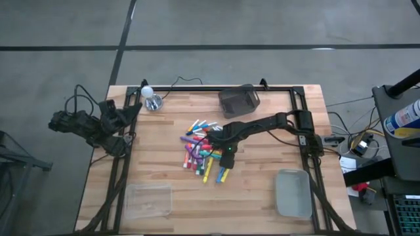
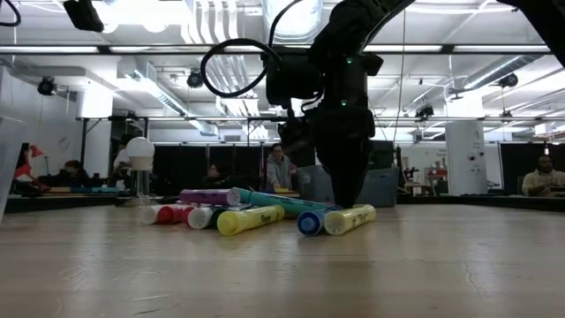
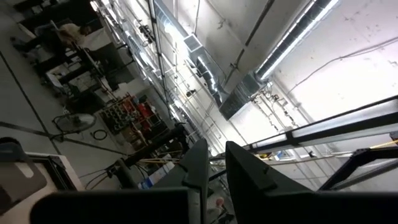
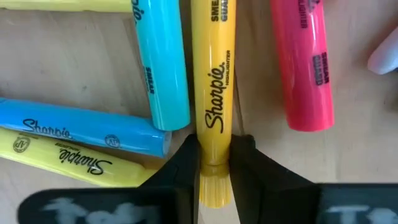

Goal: Pick & Place Markers
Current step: Put the yellow highlighter pen into the gray bin

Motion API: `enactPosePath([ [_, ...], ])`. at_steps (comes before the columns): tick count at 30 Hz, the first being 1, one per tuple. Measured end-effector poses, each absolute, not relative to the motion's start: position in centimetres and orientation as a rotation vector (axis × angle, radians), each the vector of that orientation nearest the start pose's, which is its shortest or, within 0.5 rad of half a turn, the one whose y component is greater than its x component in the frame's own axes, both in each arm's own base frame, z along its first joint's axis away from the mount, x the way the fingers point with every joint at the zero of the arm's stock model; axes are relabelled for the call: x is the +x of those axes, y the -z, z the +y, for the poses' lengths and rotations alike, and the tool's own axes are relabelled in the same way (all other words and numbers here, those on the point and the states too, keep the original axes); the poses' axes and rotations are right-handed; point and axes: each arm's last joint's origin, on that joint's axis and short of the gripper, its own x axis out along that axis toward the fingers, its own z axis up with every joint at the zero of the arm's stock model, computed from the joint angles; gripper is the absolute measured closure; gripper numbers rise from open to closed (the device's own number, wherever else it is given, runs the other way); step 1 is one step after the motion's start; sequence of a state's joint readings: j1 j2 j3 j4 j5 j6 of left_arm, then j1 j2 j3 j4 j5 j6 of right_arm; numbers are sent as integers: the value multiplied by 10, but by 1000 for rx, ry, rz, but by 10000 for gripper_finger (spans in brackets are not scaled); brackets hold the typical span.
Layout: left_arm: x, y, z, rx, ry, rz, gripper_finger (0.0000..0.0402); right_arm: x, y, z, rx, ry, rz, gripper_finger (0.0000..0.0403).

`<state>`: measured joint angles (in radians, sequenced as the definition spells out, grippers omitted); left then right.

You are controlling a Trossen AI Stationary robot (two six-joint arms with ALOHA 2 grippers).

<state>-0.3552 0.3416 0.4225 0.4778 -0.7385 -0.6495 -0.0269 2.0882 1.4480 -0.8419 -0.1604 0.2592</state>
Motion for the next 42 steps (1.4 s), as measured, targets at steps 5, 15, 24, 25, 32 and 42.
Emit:
enactPosePath([
  [5, 88, -319, -12, -922, -213, -595, 353, 384, -152, -6, 385, 118, 1506, 350],
  [15, 88, -319, -12, -923, -214, -595, 353, 349, -223, -1, 587, 206, 1488, 343],
  [24, 88, -318, -12, -919, -216, -591, 353, 289, -304, 28, 876, 365, 1330, 341],
  [25, 88, -318, -12, -919, -216, -591, 353, 282, -311, 33, 911, 387, 1307, 341],
  [32, 89, -318, -12, -917, -217, -590, 353, 222, -331, 80, 1126, 532, 1239, 341],
  [42, 89, -318, -12, -892, -224, -585, 353, 160, -303, 145, 1220, 694, 1443, 340],
])
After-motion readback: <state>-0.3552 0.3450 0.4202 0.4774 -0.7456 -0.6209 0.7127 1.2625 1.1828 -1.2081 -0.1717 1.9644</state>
